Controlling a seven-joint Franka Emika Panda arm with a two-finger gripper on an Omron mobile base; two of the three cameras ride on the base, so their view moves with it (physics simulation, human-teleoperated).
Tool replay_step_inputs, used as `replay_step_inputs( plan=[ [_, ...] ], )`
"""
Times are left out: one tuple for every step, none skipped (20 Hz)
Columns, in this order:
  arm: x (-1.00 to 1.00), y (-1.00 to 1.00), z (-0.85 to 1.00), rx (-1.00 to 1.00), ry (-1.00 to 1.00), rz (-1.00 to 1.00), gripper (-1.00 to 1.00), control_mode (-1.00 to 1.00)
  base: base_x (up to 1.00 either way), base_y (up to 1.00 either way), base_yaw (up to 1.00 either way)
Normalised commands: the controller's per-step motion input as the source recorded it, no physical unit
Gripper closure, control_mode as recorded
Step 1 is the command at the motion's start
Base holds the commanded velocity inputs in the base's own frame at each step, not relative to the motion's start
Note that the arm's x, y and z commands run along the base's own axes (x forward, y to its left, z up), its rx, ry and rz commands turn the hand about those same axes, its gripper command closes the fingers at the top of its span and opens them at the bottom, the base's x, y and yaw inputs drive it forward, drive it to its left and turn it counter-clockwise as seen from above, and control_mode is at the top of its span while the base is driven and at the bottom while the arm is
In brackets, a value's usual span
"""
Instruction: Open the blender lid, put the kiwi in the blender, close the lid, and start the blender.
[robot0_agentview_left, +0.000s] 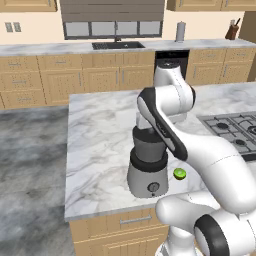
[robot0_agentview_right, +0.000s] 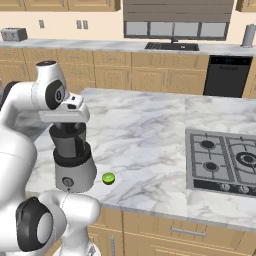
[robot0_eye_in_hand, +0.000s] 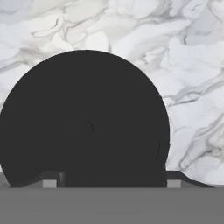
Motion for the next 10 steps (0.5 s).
replay_step_inputs(
  plan=[
    [0.0, 0.0, 0.0, 0.0, 0.0, 0.0, 1.0, -1.0, 0.0, 0.0, 0.0],
    [0.04, 0.0, 0.0, 0.0, 0.0, 0.0, 1.0, -1.0, 0.0, 0.0, 0.0],
    [0.06, 0.0, 0.0, 0.0, 0.0, 0.0, 1.0, -1.0, 0.0, 0.0, 0.0],
    [0.11, 0.0, 0.0, 0.0, 0.0, 0.0, 1.0, -1.0, 0.0, 0.0, 0.0],
    [0.08, 0.0, 0.04, 0.0, 0.0, 0.0, 1.0, -1.0, 0.0, 0.0, 0.0],
    [0.03, 0.0, 0.24, 0.0, -0.02, 0.0, 1.0, -1.0, 0.0, 0.0, 0.0],
    [0.0, 0.0, 0.41, 0.0, -0.04, 0.0, 1.0, -1.0, 0.0, 0.0, 0.0],
    [0.0, 0.0, 0.59, 0.0, -0.03, 0.0, 1.0, -1.0, 0.0, 0.0, 0.0],
    [0.0, -0.02, 0.84, 0.0, -0.06, 0.0, 1.0, -1.0, 0.0, 0.0, 0.0],
    [0.0, -0.06, 0.99, 0.0, -0.11, 0.0, 1.0, -1.0, 0.0, 0.0, 0.0]
  ],
)
